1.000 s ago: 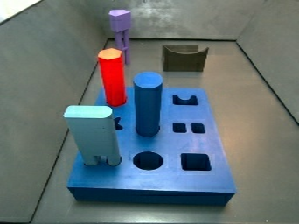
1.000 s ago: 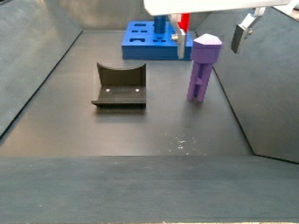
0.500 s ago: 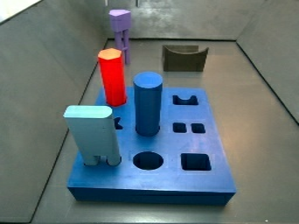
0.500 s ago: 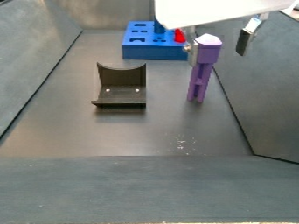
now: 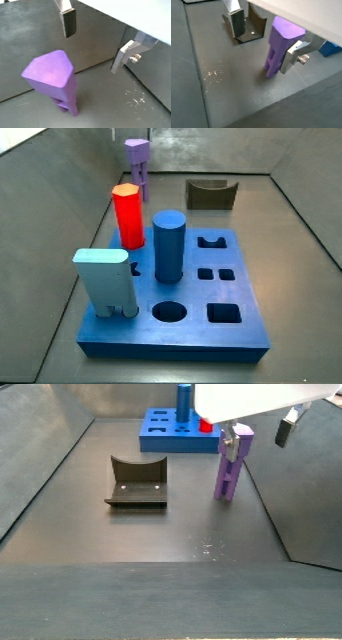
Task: Pick up the 3 prong object. Move up. Move to above the board. Insert the 3 prong object.
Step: Pick up the 3 prong object.
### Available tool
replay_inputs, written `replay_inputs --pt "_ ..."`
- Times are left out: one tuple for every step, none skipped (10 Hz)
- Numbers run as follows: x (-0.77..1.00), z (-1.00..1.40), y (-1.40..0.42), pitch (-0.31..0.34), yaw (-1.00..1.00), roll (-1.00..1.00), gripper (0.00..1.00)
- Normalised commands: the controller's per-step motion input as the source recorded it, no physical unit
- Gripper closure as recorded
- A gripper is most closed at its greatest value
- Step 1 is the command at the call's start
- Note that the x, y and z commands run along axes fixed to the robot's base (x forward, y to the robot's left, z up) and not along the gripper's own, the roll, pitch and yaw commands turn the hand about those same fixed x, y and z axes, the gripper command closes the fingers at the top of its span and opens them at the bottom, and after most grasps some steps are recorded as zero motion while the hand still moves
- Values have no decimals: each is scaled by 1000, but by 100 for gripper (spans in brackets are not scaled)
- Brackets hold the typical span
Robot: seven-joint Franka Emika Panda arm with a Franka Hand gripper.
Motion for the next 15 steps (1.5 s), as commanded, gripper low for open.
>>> replay_inputs --pt "0 0 -286 -54 120 0 0" --pt "0 0 -243 -51 123 0 0" --pt "0 0 -234 -79 114 -27 0" --pt "9 0 -249 -69 103 -41 0" --pt "23 0 -260 -71 134 -41 0" --pt "86 0 -303 -86 131 -64 0" --pt "117 0 -269 -56 114 -63 0" --pt "140 0 -269 -60 11 -81 0" --pt "280 -26 -226 -11 0 -103 0" --pt "251 -26 -169 -21 0 -117 0" --pt "257 -66 -129 -33 0 -119 0" --pt "140 -131 -157 -51 0 -60 0" --pt "14 -129 -103 -77 0 -47 0" --pt "-31 -249 -29 -116 0 0 0" --pt "0 0 -9 -19 0 11 0"
